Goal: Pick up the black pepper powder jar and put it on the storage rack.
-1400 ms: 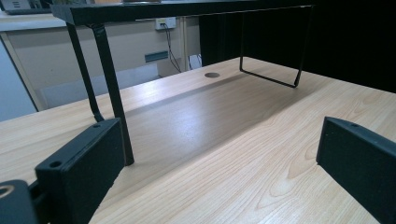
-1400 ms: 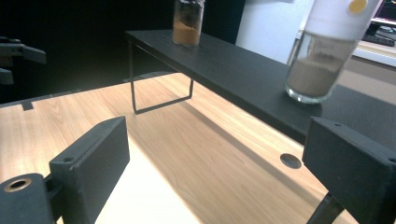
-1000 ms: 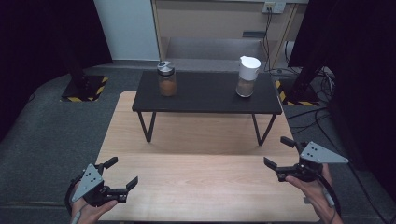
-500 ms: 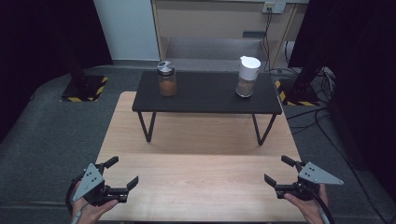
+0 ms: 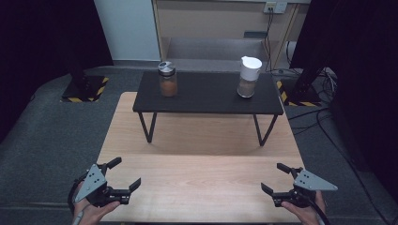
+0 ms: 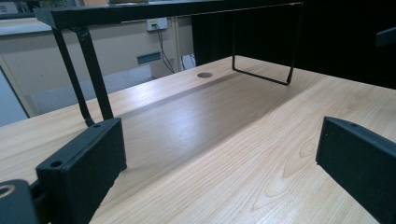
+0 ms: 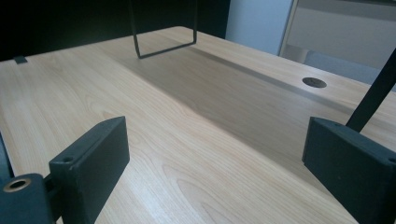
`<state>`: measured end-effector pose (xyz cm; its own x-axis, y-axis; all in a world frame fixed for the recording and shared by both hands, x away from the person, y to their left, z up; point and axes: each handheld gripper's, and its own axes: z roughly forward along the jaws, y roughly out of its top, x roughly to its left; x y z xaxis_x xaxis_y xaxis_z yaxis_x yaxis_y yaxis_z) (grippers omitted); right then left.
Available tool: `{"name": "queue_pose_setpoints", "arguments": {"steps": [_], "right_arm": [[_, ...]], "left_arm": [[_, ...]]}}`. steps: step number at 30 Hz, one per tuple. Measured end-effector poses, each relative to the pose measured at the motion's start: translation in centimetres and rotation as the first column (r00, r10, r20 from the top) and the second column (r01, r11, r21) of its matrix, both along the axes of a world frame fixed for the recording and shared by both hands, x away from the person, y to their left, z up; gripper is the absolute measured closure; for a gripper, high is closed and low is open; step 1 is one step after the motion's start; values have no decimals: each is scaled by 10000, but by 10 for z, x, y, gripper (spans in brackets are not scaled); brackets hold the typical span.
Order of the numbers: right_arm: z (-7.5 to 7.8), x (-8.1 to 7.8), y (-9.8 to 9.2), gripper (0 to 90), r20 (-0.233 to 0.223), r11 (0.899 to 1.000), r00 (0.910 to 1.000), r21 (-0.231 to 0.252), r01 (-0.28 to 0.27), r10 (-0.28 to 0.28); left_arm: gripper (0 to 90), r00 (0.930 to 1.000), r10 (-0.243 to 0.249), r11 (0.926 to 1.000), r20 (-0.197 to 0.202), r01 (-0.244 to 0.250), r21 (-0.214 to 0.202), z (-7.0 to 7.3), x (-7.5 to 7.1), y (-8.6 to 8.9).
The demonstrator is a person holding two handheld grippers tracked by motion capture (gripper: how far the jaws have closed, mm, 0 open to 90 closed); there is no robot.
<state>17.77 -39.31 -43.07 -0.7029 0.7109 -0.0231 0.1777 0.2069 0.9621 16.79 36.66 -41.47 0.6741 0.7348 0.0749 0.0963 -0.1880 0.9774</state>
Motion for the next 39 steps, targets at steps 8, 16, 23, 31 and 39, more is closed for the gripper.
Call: {"name": "queue_pose_setpoints", "arguments": {"steps": [8,16,23,31,39], "right_arm": [[-5,3,-5,62,-184,9986,9998,517,-91,101],[-5,3,-5,50,-169,9988,9998,482,-81,89],[-5,0,-6,40,-220,9978,9993,583,311,-298],[-6,-5,-8,44,-117,9946,9971,709,764,-757],[-7,-5,-9,44,-74,9948,9977,758,677,-673]], "left_arm": [[4,9985,-495,9988,248,496,-19,0,2,1],[4,9981,-562,9984,259,563,-7,0,4,0],[6,9989,-205,9994,422,217,-274,-3,0,3],[7,9978,402,9972,522,-367,-653,-6,-5,5],[8,9987,262,9978,445,-235,-612,-6,-3,6]]}}
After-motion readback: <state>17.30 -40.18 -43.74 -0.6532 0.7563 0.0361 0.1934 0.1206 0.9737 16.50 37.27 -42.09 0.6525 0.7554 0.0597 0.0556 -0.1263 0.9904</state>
